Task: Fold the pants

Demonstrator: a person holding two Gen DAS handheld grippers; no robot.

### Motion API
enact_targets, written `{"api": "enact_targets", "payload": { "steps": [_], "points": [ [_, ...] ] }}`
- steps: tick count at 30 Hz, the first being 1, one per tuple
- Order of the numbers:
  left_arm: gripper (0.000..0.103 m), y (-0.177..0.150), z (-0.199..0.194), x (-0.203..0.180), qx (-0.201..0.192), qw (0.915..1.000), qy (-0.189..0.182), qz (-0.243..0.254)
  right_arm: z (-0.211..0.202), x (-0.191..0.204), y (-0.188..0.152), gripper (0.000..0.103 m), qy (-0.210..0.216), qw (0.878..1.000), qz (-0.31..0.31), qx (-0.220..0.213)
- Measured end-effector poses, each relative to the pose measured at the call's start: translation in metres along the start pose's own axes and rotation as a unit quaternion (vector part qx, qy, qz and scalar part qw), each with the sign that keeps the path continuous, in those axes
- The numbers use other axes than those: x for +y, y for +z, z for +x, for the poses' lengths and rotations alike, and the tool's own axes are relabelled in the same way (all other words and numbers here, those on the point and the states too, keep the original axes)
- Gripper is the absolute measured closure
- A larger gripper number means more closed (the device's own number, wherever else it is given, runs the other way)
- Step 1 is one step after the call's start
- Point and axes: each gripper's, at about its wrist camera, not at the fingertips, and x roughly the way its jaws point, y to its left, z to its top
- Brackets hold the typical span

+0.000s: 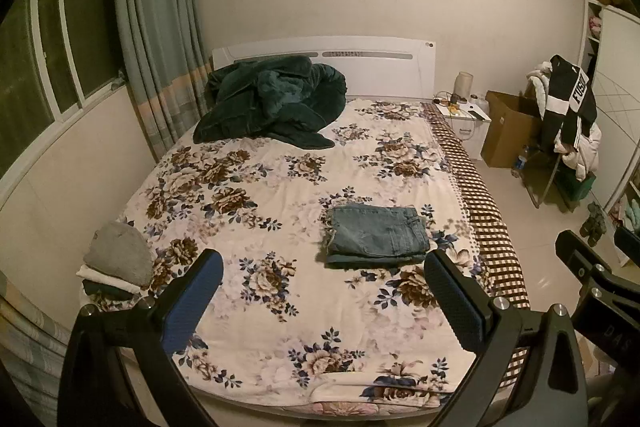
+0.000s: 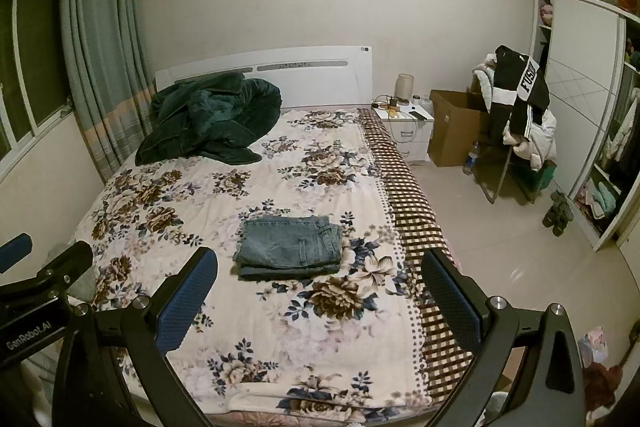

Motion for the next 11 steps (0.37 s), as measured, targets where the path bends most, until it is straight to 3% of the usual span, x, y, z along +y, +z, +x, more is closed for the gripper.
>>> {"api": "enact_targets", "payload": {
  "steps": [11],
  "points": [
    [0.0,0.0042,0.0001,0.0023,-0.004,1.0,-0.005,0.0,-0.0004,-0.0009,-0.0009,0.0,0.0,1.0,0.0,0.0]
  ]
}}
